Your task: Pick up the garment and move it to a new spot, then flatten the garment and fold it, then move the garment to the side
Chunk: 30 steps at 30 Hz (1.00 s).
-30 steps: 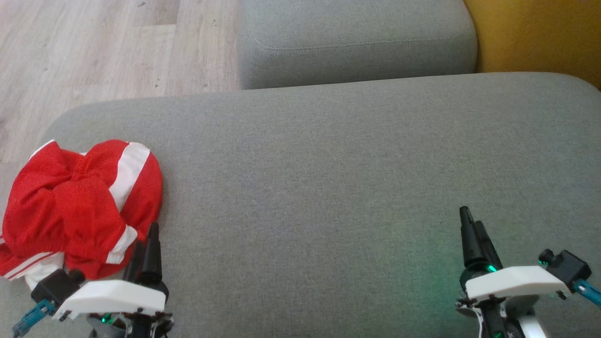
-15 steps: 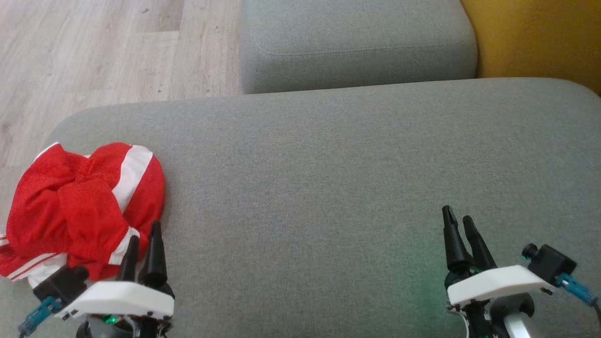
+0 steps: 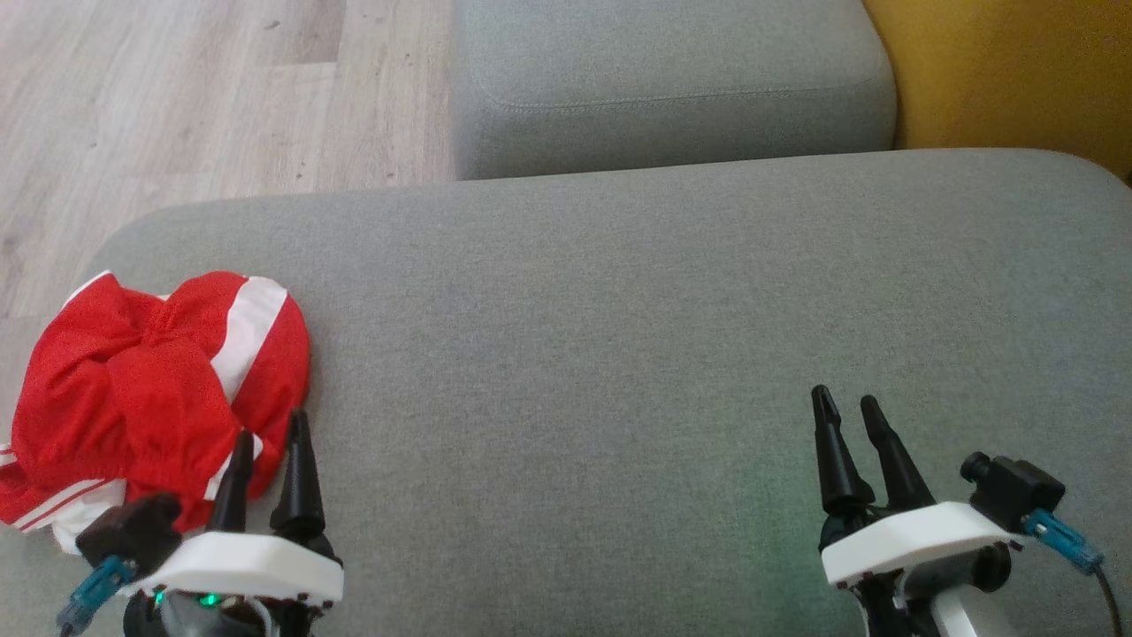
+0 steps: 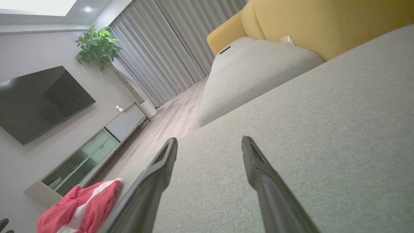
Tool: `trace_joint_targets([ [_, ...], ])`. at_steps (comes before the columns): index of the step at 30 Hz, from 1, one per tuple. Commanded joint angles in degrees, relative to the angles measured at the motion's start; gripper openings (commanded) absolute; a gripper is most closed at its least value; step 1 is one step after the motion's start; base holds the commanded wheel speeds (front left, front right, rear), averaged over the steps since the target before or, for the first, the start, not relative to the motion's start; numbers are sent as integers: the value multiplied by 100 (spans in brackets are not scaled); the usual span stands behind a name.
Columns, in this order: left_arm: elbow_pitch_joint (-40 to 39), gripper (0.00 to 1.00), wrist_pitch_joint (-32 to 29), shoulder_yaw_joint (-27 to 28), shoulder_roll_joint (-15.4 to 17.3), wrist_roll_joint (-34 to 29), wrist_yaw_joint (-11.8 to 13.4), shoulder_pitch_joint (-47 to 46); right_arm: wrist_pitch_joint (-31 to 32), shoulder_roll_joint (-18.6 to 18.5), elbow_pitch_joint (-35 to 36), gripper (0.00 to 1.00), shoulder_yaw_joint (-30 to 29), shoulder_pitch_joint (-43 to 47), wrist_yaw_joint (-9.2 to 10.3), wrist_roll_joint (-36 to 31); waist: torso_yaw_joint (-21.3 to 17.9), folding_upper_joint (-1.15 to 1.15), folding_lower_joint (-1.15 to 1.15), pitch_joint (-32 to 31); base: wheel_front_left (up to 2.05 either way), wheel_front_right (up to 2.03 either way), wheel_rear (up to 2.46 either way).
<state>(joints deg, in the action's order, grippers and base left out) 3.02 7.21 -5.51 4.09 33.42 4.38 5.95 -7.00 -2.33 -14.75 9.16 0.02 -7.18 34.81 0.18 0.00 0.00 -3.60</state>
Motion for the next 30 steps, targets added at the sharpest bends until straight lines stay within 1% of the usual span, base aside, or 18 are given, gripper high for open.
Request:
trace_joint_targets([
  [1, -257, 100, 78, 84, 89, -182, 34, -119, -93, -40, 237, 100, 122, -222, -24, -183, 2, 0, 0, -7, 0, 0, 0],
  [16, -505, 100, 329, 30, 118, -1270, 164, 4, -346, -45, 311, 100, 60, -182, -26, -1225, 89, 0, 0, -73, 0, 0, 0],
  [24, -601, 100, 463, -18, 129, -1851, 174, 73, -481, -48, 315, 100, 74, -134, -28, -1722, 118, 0, 0, -117, 0, 0, 0],
  [30, -591, 100, 547, -25, 122, -2181, 129, 151, -566, -49, 296, 100, 130, -94, -28, -2037, 126, 0, 0, -183, 0, 0, 0],
])
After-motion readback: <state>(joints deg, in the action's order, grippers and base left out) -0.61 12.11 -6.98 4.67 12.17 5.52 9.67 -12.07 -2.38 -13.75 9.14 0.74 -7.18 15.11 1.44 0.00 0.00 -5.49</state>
